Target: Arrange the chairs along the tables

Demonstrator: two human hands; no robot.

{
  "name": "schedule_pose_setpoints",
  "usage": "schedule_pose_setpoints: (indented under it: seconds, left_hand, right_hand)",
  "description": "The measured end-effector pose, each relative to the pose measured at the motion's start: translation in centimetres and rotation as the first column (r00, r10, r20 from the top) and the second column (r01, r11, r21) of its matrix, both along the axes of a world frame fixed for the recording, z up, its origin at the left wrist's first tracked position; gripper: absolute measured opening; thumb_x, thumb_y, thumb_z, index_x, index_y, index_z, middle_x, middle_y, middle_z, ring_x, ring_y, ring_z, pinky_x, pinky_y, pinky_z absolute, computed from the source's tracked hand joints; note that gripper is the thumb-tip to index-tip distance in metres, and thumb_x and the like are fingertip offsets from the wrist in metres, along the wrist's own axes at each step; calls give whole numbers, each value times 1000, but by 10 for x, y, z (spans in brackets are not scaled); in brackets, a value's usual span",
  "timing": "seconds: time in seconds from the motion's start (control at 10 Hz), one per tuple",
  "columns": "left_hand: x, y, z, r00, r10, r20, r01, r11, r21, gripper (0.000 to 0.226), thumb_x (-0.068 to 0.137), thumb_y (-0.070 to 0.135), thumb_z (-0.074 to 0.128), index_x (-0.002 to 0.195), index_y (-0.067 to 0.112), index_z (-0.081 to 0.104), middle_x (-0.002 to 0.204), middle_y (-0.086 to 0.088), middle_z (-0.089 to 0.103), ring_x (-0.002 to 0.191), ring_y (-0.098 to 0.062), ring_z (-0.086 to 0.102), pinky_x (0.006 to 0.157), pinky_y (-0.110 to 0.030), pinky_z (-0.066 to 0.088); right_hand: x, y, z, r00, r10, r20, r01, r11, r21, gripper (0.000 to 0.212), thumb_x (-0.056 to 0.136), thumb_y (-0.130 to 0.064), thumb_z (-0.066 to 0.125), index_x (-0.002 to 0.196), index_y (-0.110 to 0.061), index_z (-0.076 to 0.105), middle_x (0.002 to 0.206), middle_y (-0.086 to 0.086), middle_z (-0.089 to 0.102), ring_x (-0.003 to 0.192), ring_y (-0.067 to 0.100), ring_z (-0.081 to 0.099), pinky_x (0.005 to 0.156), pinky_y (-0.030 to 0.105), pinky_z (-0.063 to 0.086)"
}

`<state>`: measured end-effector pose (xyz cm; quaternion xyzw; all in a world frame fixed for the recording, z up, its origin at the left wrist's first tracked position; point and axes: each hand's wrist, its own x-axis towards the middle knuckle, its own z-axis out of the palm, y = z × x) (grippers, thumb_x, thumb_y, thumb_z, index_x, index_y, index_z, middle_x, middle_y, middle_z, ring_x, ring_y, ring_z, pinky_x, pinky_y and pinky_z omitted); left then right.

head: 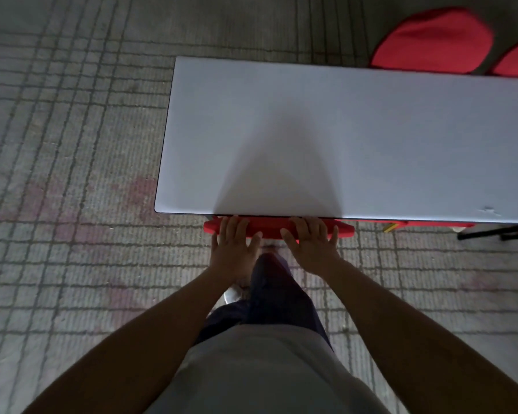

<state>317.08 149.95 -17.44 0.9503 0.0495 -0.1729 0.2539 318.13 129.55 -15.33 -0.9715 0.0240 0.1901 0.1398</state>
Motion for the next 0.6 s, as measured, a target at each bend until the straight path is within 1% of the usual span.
schedule_pose_setpoints:
  seconds: [0.1, 0.2, 0.3, 0.4, 0.5, 0.6]
  left_hand:
    - [3, 0, 2, 999, -5, -51, 5, 1000, -8, 78, 90, 72, 18, 155, 28, 23, 165, 1, 11, 154, -20, 0, 122, -53, 11]
    - [5, -1, 6, 997, -8, -77, 6, 1000, -26, 66, 99, 61, 31, 155, 27, 21, 166, 2, 8, 153, -18, -3, 122, -53, 7]
    - [6, -1, 10, 996, -32, -84, 31, 999, -9, 67, 100, 58, 34, 156, 23, 21, 166, -1, 10, 153, -21, -2, 122, -52, 8]
    - [6, -2, 16, 981, -177, -82, 185, 977, 108, 78, 96, 58, 46, 156, 17, 20, 164, -10, 16, 152, -29, 7, 121, -52, 11]
    - [-6, -19, 25, 924, -382, 12, 374, 910, 179, 91, 84, 55, 59, 155, 11, 23, 159, -16, 26, 148, -38, 20, 117, -56, 21]
    - [-19, -59, 33, 851, -513, 107, 499, 856, 134, 80, 76, 50, 58, 146, 11, 43, 151, -24, 38, 142, -45, 33, 111, -58, 31]
  right_hand:
    - [9, -4, 0, 992, 14, -122, -16, 1000, -14, 69, 94, -73, 22, 155, -40, 19, 162, -3, 18, 152, 24, 13, 119, 66, 3]
    - [7, -4, 3, 994, 19, -104, -20, 1000, -8, 87, 80, -82, 4, 155, -40, 18, 162, -3, 18, 151, 23, 12, 119, 65, 2]
    - [8, -5, 2, 991, 32, -133, -34, 999, -10, 85, 82, -81, 4, 155, -39, 15, 162, -2, 16, 151, 24, 9, 119, 65, 0]
    - [3, -3, 7, 986, -4, -169, 5, 1000, 4, 84, 84, -78, 6, 156, -37, 22, 163, -2, 19, 152, 24, 10, 120, 64, 5]
    - [-19, -6, 19, 999, -12, -42, 15, 997, 75, 85, 85, -69, 32, 159, -30, 20, 166, 1, 17, 154, 26, 8, 121, 55, 18]
    - [-58, -23, 20, 997, -36, -70, 47, 986, 160, 85, 89, -44, 64, 160, -26, 20, 166, 7, 18, 150, 33, 25, 117, 49, 31]
